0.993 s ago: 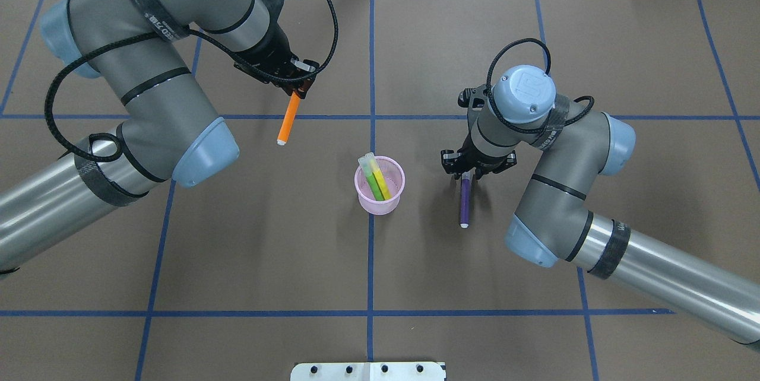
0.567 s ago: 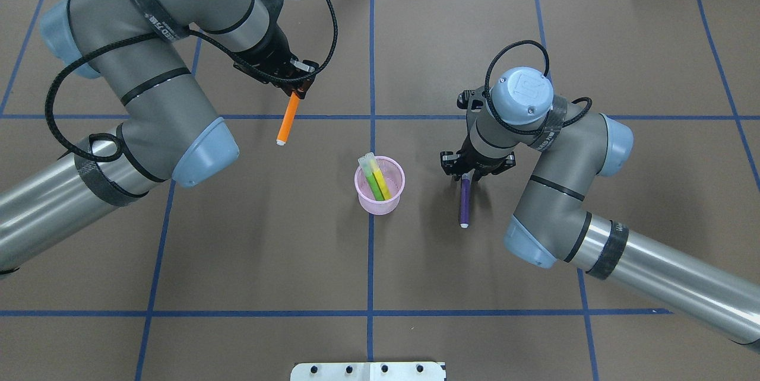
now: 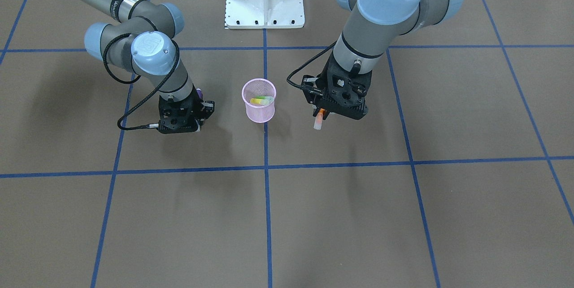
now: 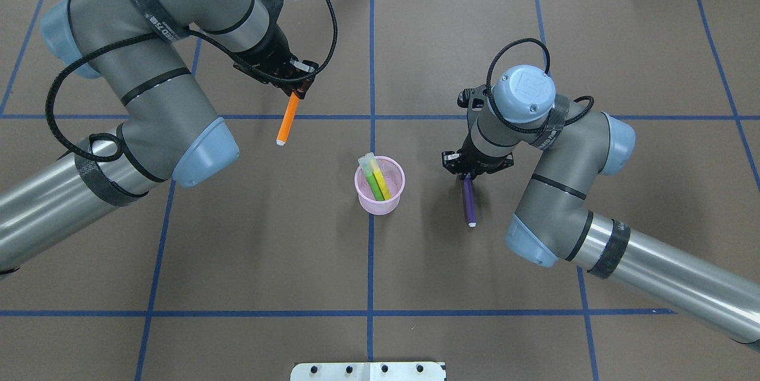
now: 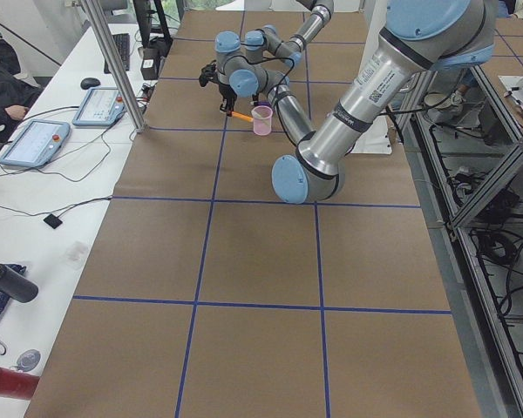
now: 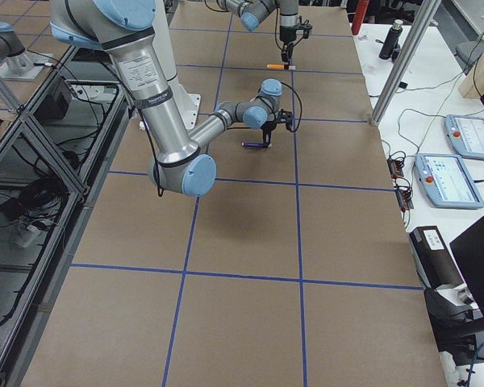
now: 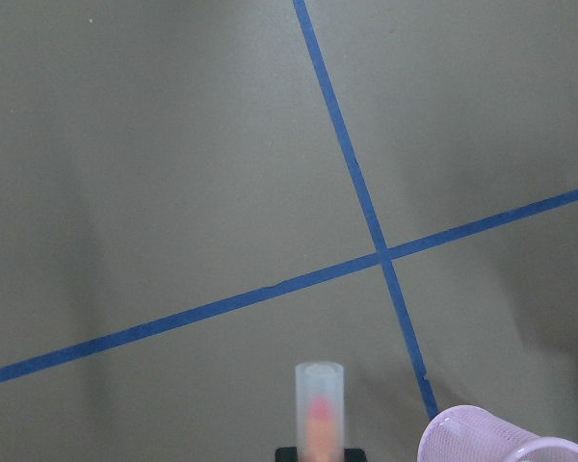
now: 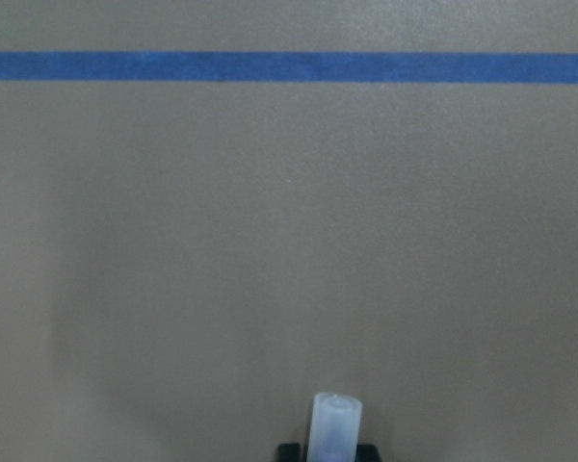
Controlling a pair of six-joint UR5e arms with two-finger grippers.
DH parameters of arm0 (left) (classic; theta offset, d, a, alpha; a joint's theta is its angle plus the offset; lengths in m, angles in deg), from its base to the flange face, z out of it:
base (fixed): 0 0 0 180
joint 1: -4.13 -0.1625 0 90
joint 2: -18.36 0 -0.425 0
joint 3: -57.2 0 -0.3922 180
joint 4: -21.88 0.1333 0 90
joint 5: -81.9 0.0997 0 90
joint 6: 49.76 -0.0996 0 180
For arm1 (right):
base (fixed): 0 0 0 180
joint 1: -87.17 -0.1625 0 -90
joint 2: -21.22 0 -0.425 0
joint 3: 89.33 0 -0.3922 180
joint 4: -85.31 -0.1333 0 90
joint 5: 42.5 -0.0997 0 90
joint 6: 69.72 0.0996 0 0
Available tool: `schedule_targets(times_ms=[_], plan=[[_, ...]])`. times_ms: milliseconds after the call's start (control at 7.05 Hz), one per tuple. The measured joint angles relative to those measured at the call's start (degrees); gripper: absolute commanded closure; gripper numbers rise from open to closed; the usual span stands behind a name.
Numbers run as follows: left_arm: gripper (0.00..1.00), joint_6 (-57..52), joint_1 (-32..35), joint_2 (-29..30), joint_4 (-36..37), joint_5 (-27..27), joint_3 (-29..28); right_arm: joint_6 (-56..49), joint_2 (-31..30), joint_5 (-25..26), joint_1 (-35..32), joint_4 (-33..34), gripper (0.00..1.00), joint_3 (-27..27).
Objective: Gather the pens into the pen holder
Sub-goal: 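Carry the orange pen over the cup with left gripper while right raises purple pen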
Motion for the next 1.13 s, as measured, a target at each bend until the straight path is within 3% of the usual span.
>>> schedule_targets(times_ms=[426, 567, 1135], plan=[[1.0, 4.5, -0.2, 0.2, -1.4, 1.5, 5.2, -0.4, -0.1, -3.2, -4.3, 0.2, 1.0, 2.4], [1.0, 7.9, -0.8, 0.2, -4.4, 5.1, 7.9, -0.5, -0.2, -4.4, -5.7, 0.2, 1.0, 2.9], [1.0, 17.2, -11.0, -9.1, -33.1, 26.6, 9.8, -0.5, -0.3, -5.3, -8.9, -0.6, 1.0, 5.7]])
